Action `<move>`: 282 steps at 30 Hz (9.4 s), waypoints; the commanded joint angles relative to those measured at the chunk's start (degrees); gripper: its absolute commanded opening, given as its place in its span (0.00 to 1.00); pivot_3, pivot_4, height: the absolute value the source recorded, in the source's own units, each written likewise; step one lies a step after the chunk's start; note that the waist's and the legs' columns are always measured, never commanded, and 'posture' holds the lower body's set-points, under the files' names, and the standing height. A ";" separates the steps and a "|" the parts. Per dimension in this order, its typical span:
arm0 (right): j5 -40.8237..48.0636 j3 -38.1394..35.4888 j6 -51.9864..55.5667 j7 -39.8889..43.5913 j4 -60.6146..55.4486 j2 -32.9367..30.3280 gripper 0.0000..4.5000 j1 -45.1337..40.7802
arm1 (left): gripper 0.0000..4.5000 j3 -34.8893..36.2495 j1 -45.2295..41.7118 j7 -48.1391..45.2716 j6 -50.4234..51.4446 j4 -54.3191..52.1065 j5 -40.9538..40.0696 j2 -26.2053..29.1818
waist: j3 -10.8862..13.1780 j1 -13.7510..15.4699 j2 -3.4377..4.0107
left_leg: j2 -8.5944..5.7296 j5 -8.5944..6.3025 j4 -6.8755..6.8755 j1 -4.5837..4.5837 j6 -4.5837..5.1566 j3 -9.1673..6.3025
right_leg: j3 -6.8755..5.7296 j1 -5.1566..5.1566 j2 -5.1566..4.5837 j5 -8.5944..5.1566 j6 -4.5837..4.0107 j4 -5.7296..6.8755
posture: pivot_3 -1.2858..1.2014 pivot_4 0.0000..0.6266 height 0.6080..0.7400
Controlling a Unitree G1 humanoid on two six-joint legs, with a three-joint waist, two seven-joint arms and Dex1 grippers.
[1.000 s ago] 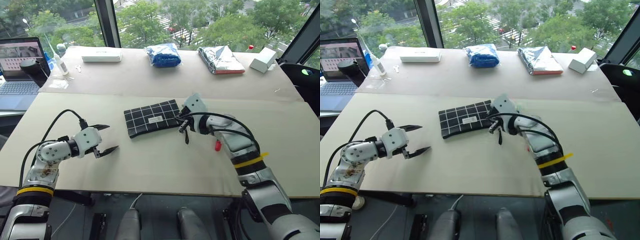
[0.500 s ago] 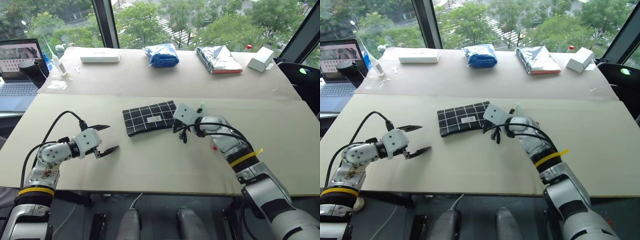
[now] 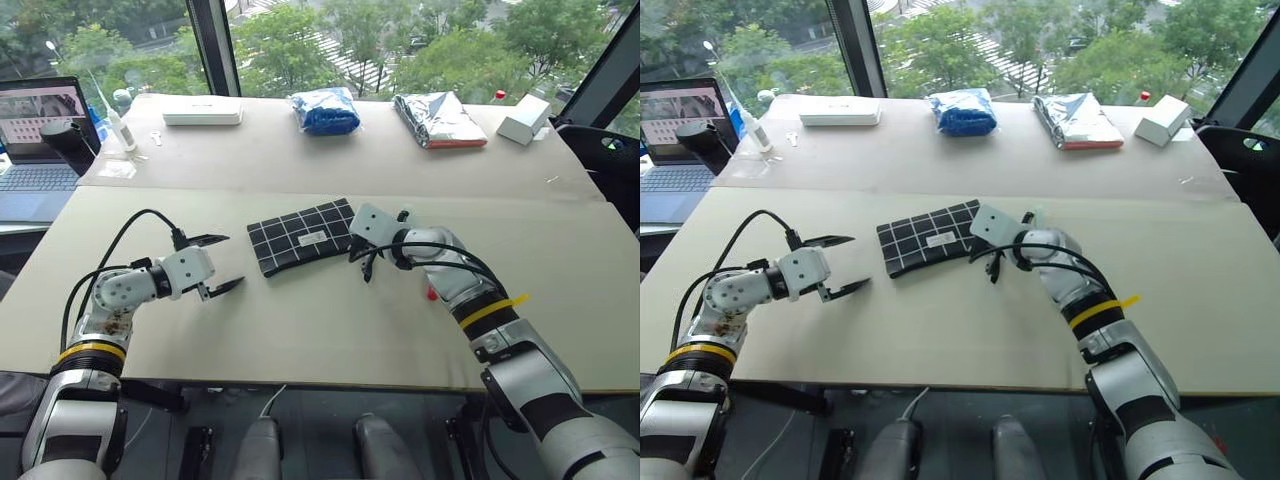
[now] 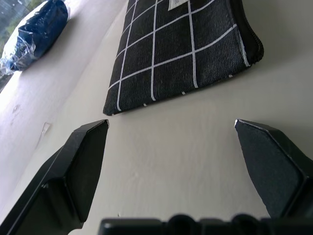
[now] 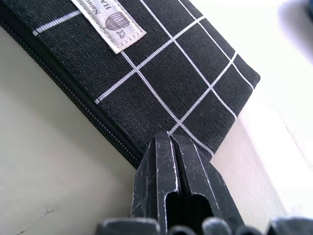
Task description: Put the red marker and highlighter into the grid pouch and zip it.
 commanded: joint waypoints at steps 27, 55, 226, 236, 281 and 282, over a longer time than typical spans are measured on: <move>-0.53 -4.65 0.78 -5.21 -1.10 1.69 0.01 -2.09 | 1.00 -7.61 -13.57 3.32 -12.55 20.96 9.77 -2.37 | -0.02 0.26 0.00 | -0.02 0.07 0.04 0.05 0.03 -0.05 | -0.04 0.09 0.00 0.00 0.00 0.06 | 0.52 0.24 1.00; -2.77 -6.87 -5.57 -11.36 9.17 2.28 0.01 -5.96 | 1.00 -2.24 -12.40 -7.04 -10.67 15.30 1.49 0.82 | -0.01 -1.57 0.00 | -0.02 0.08 -0.10 0.02 0.04 -0.06 | -0.03 -0.03 0.01 0.00 0.00 0.05 | 0.52 0.24 1.00; 17.59 -10.79 20.98 -3.24 -20.52 5.09 0.01 8.33 | 0.00 3.41 4.98 -7.49 31.18 -24.63 -10.66 -6.52 | 0.00 -1.35 -0.02 | -0.01 0.08 -0.06 0.42 0.04 -0.28 | -0.15 0.64 0.03 -0.09 0.05 -0.13 | 0.52 0.24 1.00; 13.96 -1.89 19.29 -0.16 -19.70 9.88 0.01 4.78 | 0.00 2.85 4.15 -7.25 30.66 -23.30 -10.53 -7.24 | 0.00 -1.47 -0.02 | -0.01 0.07 -0.08 0.43 0.04 -0.28 | -0.15 0.63 0.04 -0.10 0.05 -0.12 | 0.52 0.24 1.00; 20.97 -31.43 51.74 -16.51 -48.06 -8.76 0.59 25.50 | 0.00 1.55 2.47 -9.28 28.94 -18.99 -11.47 -10.27 | 0.01 0.03 -0.05 | -0.04 0.04 -0.10 0.34 0.09 -0.21 | -0.09 0.73 0.00 -0.16 0.01 -0.45 | 0.52 0.24 1.00; 20.93 -31.54 52.13 -17.29 -48.20 -8.36 0.59 25.48 | 0.00 1.55 2.37 -9.36 28.86 -18.84 -11.45 -10.44 | 0.01 0.02 -0.05 | -0.04 0.04 -0.09 0.35 0.08 -0.21 | -0.08 0.73 0.00 -0.15 0.00 -0.44 | 0.52 0.24 1.00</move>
